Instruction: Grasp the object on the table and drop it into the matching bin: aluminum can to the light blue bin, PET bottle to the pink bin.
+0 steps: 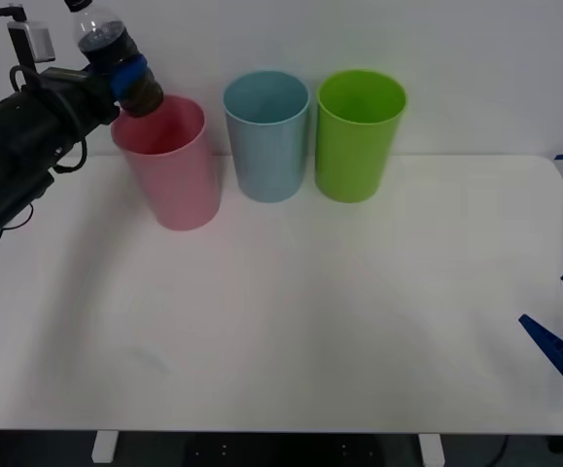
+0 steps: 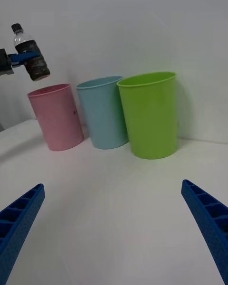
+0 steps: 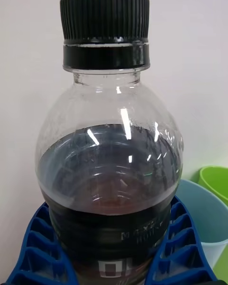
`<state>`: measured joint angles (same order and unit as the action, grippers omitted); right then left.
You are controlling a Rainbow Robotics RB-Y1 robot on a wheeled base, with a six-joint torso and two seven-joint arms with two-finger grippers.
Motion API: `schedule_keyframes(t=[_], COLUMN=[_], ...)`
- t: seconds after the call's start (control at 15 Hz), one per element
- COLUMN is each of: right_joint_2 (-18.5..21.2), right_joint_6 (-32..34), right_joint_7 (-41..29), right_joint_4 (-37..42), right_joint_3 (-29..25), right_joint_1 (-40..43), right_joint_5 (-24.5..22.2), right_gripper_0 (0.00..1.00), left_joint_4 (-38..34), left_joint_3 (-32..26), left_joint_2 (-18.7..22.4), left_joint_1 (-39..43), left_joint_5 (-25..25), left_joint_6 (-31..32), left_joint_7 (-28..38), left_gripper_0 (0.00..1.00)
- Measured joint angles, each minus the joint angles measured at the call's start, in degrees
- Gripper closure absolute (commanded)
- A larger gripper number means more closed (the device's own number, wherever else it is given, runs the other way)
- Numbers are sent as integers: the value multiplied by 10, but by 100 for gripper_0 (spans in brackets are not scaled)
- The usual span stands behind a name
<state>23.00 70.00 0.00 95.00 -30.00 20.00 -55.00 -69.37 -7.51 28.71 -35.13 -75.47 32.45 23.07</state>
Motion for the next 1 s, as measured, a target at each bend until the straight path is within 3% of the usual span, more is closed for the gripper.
schedule_keyframes(t=[0.47,0.53,0.67,1.0], right_joint_2=[0,0,0,0], right_joint_6=[0,0,0,0], right_joint_7=[0,0,0,0], right_joint_4=[0,0,0,0], right_joint_3=[0,0,0,0], right_joint_1=[0,0,0,0], right_joint_5=[0,0,0,0], right_gripper_0=[0,0,0,0], left_joint_4=[9,9,9,9], left_joint_3=[-6,-6,-6,-7], left_joint_2=[-20,-20,-21,-21], left_joint_1=[-13,-13,-13,-13], left_joint_5=[-27,-27,-27,-24], left_joint_6=[0,0,0,-3], left_joint_7=[-1,-1,-2,-3], left_gripper_0=[96,87,0,0])
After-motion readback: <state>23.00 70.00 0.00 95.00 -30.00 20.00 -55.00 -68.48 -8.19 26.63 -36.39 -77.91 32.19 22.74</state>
